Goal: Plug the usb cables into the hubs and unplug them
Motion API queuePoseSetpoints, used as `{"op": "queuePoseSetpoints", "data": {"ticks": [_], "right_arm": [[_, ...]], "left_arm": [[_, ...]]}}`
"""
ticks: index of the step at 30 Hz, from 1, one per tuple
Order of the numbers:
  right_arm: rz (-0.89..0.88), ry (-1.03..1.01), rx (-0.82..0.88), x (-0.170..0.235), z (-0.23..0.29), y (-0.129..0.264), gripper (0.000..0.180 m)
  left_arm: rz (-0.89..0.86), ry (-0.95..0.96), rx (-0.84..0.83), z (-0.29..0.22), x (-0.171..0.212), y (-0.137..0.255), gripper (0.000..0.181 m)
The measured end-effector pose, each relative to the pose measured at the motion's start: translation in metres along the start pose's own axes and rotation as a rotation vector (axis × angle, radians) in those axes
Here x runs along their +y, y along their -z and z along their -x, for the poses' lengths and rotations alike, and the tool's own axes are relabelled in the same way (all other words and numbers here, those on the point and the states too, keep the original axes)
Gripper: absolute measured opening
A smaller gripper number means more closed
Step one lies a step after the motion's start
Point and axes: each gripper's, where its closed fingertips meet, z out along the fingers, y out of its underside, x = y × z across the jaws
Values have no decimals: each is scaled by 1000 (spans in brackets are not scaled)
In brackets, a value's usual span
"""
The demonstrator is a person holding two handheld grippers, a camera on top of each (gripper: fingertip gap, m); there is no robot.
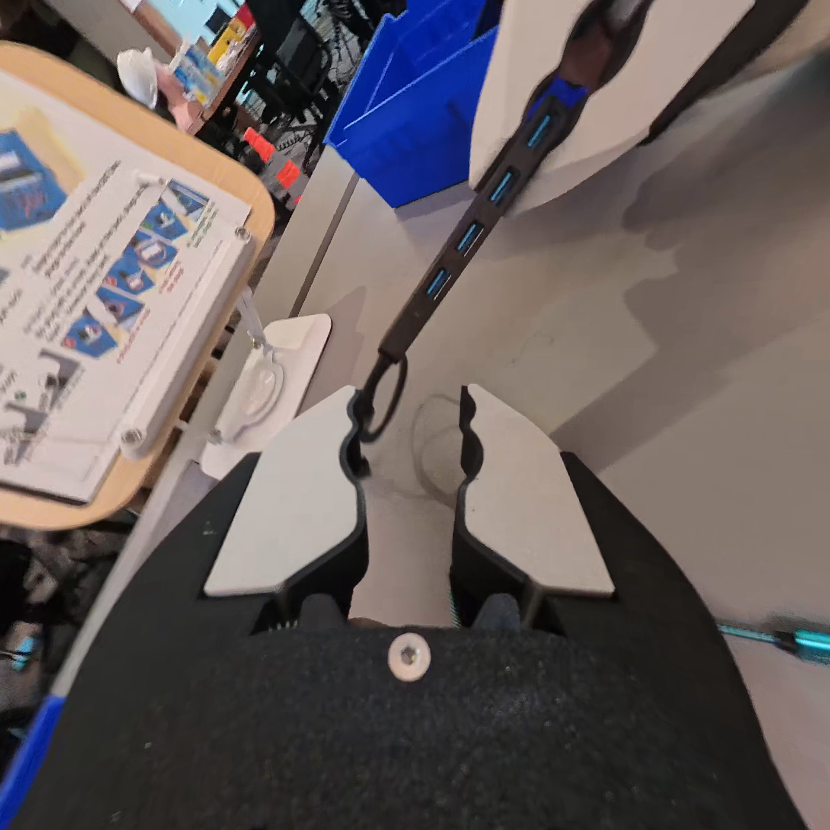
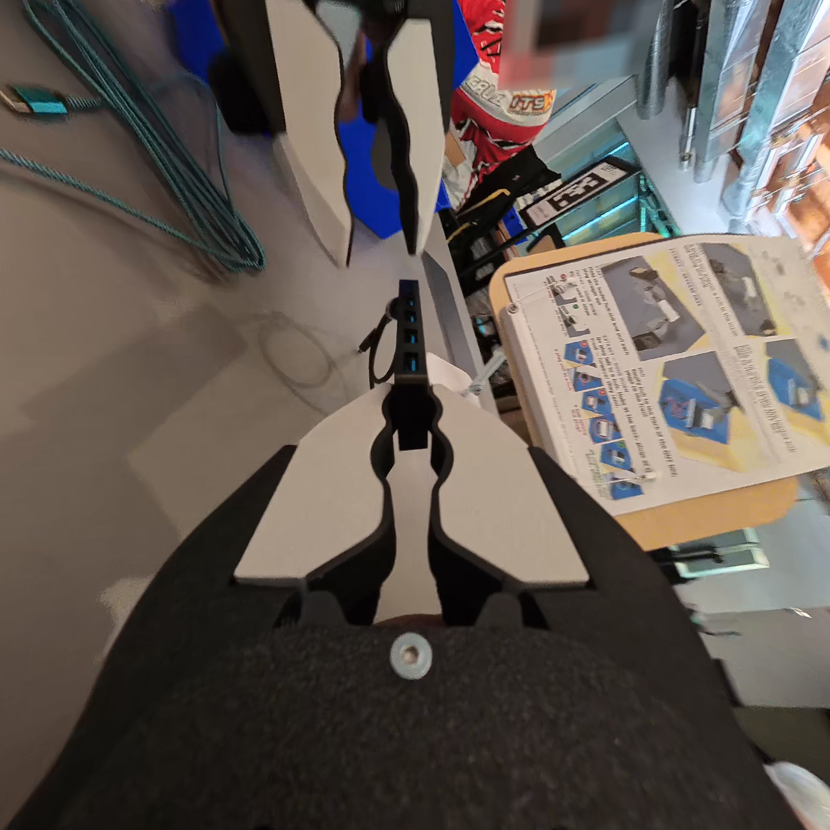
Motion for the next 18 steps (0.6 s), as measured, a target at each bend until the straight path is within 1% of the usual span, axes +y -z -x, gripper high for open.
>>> {"op": "queuePoseSetpoints", "data": {"ticks": [3,5,7,10,11,13,16,18], "right_arm": [[32,85,40,3,0,1,11],[32,69,36,6,2,1,11],[29,53,36,9,3,1,11],[23,31,29,15,5,2,11],[22,24,30,17,6,3,11],[22,16,26,18,6,5,11],[19,2,16,18,8,5,11],[20,4,10,17,9,4,11]], "left_arm": [[-13,180,-17,-5,4,20,43],[-11,291,-32,-10,7,34,45],[6,371,-38,-19,12,51,50],[57,467,23,-42,22,76,50],[79,466,50,-52,25,84,50],[131,404,92,-73,32,98,50],[216,269,230,-113,39,111,42],[276,192,332,-131,43,111,41]]}}
